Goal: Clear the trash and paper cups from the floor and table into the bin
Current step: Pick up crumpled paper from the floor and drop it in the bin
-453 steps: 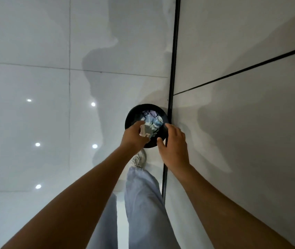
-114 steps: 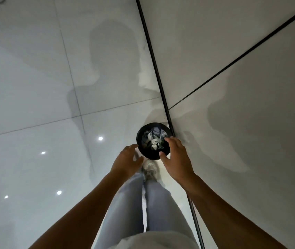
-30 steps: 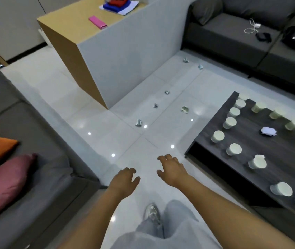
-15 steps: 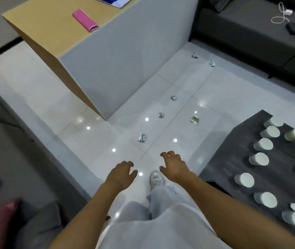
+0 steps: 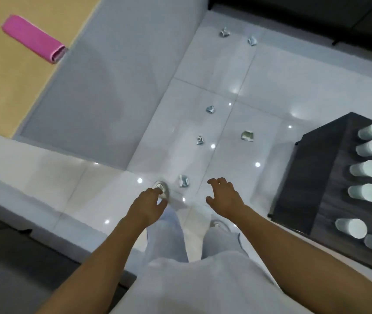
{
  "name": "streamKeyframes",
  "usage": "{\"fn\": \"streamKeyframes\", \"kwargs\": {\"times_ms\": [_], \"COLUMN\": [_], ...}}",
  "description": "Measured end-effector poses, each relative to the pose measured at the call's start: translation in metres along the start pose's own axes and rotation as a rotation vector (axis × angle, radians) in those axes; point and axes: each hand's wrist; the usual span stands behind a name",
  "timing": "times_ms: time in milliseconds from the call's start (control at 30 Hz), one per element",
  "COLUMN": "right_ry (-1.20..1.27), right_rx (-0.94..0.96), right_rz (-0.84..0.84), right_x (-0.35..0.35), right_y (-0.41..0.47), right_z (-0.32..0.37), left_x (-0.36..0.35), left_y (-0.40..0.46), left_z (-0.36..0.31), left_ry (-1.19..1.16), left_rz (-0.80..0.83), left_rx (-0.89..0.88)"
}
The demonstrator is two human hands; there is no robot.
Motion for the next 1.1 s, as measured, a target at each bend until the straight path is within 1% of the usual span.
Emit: {"fn": "streamKeyframes", "kwargs": {"times_ms": [100, 200, 300, 367, 467, 600, 767, 967, 1100], "right_ry": [0.075, 0.115, 0.144, 0.171, 0.175, 0.115, -0.009, -0.140, -0.258], "right_rx": [-0.083, -0.123, -0.152, -0.160, -0.158, -0.125, -0.046, 0.100, 0.301], "right_rz": [-0.022, -0.025, -0.023, -0.012, 0.005, 0.053, 0.099, 0.085, 0.102], "right_x": [-0.001, -0.004, -0.011, -0.022, -0.051, -0.111, -0.203, -0.319, -0.378], "right_y": [0.034, 0.065, 0.097, 0.124, 0.172, 0.247, 0.349, 0.461, 0.509], "right_z": [0.021, 0.036, 0.040, 0.036, 0.019, -0.017, -0.064, -0.109, -0.129], "left_x": [0.032, 0.056, 0.063, 0.054, 0.023, -0.041, -0.129, -0.211, -0.247], "left_y": [0.048, 0.092, 0.134, 0.164, 0.216, 0.288, 0.379, 0.482, 0.536], "left_z": [0.021, 0.038, 0.048, 0.054, 0.066, 0.090, 0.127, 0.172, 0.189], "left_ry": [0.050, 0.090, 0.102, 0.098, 0.084, 0.049, 0.077, 0.028, 0.013], "left_rz": [0.039, 0.067, 0.066, 0.070, 0.086, 0.086, 0.131, 0.083, 0.059], "left_rx": [-0.051, -0.071, -0.087, -0.101, -0.089, -0.043, -0.091, -0.126, -0.118]}}
Point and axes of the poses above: each hand's wrist, its own y-axis towards the middle knuckle, its own x-axis out of the back of the hand, z = x × y, and after that the axes turned 2 degrees about y, right-handed
